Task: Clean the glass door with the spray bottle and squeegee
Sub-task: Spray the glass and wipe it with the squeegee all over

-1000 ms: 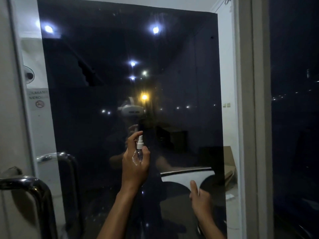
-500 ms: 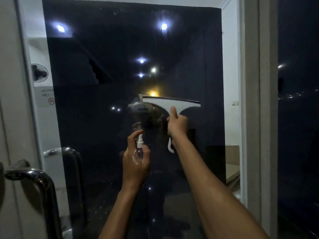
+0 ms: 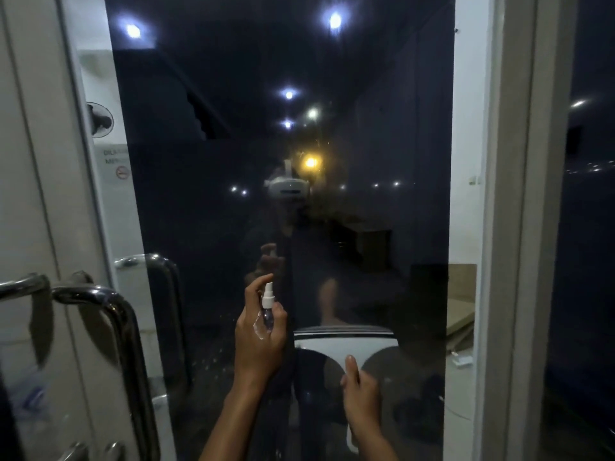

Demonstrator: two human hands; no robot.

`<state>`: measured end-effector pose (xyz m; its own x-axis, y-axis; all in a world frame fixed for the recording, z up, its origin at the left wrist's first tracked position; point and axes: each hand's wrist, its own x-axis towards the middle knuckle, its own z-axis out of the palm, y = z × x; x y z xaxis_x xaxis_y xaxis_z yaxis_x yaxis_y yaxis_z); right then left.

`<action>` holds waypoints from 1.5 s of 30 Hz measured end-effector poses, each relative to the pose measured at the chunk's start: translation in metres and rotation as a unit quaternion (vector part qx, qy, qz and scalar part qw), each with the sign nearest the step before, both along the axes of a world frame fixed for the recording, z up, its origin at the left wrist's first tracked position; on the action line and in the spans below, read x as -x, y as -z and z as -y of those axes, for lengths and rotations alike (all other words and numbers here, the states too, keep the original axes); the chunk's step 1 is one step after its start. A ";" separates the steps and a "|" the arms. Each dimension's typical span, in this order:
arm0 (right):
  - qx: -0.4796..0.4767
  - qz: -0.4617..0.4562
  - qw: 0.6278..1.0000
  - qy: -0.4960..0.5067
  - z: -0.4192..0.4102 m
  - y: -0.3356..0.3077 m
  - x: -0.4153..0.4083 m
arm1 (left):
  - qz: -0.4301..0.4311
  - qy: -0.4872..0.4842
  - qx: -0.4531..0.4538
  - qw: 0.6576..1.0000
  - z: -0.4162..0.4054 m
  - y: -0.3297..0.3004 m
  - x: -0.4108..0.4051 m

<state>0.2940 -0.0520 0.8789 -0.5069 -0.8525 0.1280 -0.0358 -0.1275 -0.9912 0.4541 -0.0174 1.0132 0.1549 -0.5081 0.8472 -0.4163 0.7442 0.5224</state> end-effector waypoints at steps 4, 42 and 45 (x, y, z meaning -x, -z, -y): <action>0.074 0.015 0.997 -0.011 0.006 -0.044 -0.012 | -0.004 0.001 -0.013 1.000 -0.003 0.013 -0.011; -0.075 0.000 0.996 -0.053 -0.014 0.078 -0.198 | -0.042 -0.072 -0.077 0.994 -0.011 0.102 -0.163; -0.081 0.012 0.995 -0.051 -0.026 0.088 -0.199 | -0.033 -0.070 -0.082 0.994 -0.013 0.108 -0.165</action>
<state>0.4929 -0.0261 0.7907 -0.4176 -0.9083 -0.0263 -0.0064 0.0319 -0.9995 0.6186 -0.0041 0.9054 0.2866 -0.6086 0.7399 -0.4694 0.5840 0.6622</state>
